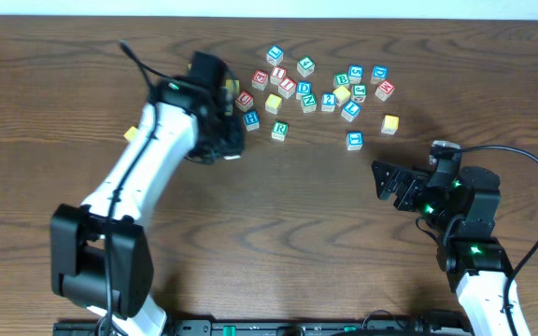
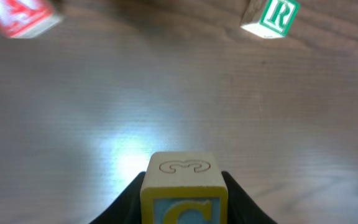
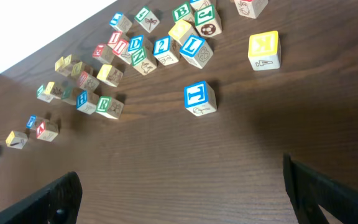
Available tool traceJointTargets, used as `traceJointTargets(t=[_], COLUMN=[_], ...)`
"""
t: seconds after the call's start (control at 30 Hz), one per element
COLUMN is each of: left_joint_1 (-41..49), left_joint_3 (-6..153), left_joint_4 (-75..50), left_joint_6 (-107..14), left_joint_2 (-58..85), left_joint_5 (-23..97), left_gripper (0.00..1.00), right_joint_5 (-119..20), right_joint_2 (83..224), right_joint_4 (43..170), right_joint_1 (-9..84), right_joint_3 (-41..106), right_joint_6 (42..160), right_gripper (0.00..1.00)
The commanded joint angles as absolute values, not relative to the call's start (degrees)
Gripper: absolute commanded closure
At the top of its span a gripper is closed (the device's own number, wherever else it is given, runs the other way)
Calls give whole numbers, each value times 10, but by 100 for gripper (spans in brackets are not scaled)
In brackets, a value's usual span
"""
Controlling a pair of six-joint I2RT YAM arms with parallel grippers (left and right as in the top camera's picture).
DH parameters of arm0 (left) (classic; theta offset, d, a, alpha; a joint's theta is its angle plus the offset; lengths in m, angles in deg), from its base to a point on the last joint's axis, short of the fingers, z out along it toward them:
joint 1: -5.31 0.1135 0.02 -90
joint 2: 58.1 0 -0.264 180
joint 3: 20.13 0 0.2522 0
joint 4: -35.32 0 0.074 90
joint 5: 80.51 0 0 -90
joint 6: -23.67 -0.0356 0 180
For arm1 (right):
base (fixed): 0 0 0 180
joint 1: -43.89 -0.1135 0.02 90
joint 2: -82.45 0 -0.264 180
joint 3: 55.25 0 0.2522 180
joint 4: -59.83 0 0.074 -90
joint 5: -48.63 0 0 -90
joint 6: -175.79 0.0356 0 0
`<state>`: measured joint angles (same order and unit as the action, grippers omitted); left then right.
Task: Spell out CORL
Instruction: 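Carry the C block with the left gripper to the open table center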
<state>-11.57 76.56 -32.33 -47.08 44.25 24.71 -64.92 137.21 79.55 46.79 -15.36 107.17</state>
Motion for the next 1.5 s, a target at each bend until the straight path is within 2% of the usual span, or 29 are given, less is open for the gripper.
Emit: traceJointTargets(t=[0.0, 0.2, 0.3, 0.53, 0.9, 1.13, 1.47], left_joint_1=[-160, -205, -232, -279, -271, -264, -264], left_joint_3=[704, 672, 654, 651, 651, 651, 651], left_joint_4=[-260, -162, -122, -111, -80, -131, -128], left_joint_6=[-416, -414, -453, -465, -462, -360, -361], left_joint_2=[449, 449, 451, 475, 522, 518, 519], left_joint_5=[191, 130, 122, 117, 111, 130, 143], left_gripper=[72, 73, 73, 73, 72, 72, 72], right_joint_5=[-648, -640, -640, -640, -640, -640, -634], right_joint_2=[1372, 1372, 1372, 1372, 1372, 1372, 1372], right_joint_4=[794, 795, 795, 808, 833, 839, 839], right_joint_1=[472, 472, 472, 472, 472, 472, 472], right_joint_3=[-145, -145, -145, -145, -145, -145, -145], right_joint_6=[1061, 1049, 1048, 1039, 1039, 1039, 1039], right_gripper=[1, 1, 1, 1, 1, 1, 1])
